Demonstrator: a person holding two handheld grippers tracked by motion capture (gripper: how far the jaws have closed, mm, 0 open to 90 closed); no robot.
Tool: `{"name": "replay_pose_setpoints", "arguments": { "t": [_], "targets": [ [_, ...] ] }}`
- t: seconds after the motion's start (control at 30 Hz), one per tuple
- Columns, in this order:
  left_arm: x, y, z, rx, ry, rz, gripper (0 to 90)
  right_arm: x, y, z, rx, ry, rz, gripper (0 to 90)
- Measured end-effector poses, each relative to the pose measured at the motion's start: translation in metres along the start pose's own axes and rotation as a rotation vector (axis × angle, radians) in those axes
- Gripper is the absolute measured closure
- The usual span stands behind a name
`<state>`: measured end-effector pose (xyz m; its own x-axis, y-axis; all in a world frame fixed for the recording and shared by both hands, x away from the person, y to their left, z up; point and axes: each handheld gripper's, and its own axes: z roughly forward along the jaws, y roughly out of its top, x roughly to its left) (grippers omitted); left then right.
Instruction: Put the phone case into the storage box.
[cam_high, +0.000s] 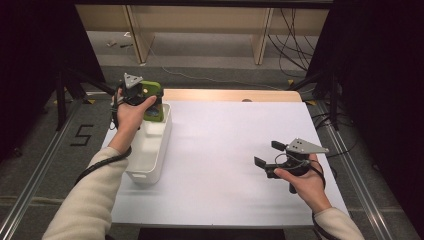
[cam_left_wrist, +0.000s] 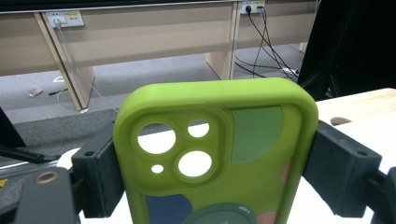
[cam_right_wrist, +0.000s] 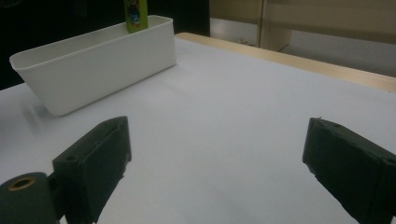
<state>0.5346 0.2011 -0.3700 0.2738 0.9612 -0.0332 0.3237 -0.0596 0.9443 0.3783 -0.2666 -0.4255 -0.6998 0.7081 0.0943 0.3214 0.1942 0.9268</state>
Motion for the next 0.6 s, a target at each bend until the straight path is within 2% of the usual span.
{"name": "replay_pose_setpoints", "arguments": {
  "t": [0.6],
  "targets": [
    [-0.0047,0.0007,0.0077,0.011,-0.004,0.005,16.1,-0.0004,0.0,0.0,-0.003,0.001,0.001,8.9]
  ]
}}
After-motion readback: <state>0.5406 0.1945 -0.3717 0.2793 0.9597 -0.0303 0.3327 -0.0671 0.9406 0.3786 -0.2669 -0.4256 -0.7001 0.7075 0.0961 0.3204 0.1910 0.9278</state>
